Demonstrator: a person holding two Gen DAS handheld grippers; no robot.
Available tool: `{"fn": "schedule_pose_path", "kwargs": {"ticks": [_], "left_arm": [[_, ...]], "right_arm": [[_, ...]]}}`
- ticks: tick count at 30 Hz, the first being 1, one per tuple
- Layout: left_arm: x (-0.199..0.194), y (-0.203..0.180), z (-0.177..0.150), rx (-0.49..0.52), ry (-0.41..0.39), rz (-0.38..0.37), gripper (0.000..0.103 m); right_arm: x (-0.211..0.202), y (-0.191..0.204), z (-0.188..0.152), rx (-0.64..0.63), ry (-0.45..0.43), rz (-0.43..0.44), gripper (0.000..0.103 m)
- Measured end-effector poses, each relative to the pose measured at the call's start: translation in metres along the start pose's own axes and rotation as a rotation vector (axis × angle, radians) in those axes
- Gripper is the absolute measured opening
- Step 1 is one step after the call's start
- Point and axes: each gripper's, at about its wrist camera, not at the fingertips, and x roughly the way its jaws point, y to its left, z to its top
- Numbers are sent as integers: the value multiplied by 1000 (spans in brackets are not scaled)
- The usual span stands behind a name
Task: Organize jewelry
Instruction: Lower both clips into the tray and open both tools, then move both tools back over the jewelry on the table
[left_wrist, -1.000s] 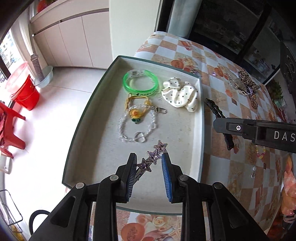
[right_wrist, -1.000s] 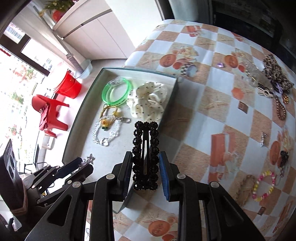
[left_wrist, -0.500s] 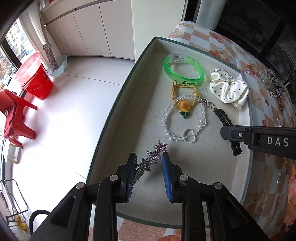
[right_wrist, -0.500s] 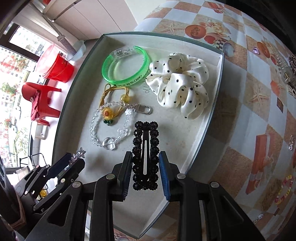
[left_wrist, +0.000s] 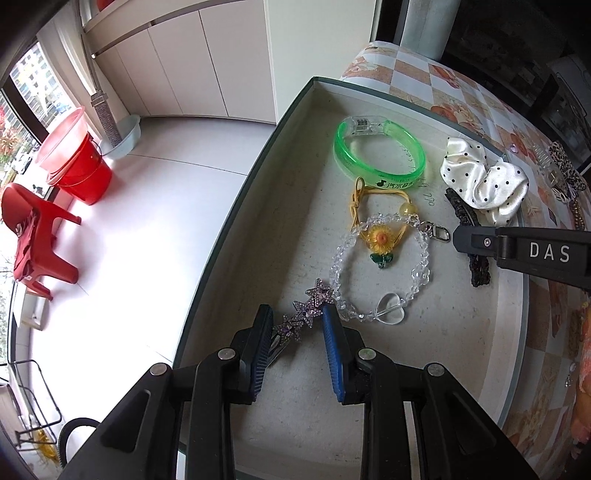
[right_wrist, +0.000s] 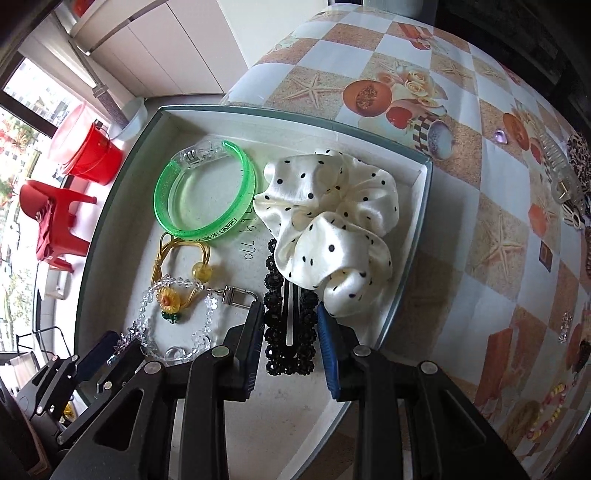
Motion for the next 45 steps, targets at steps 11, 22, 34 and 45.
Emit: {"fn": "schedule_pose_path", "kwargs": {"ticks": [11,22,34,45], "left_arm": [[-5,-4,0,0,6,28,32],[-18,-8,-1,-2,-5,47,32],[-34,-19,-3,12,-19,58,82],[-57,-64,-4,89,-24,12,103]], "right_arm": [[-2,8,-1,-5,11,24,42],[-45,-11,-15,40,-34,157,65],[-82,-52,-55,128,-66,190,71],[-95,-107,-97,231,-72,166,81]]}}
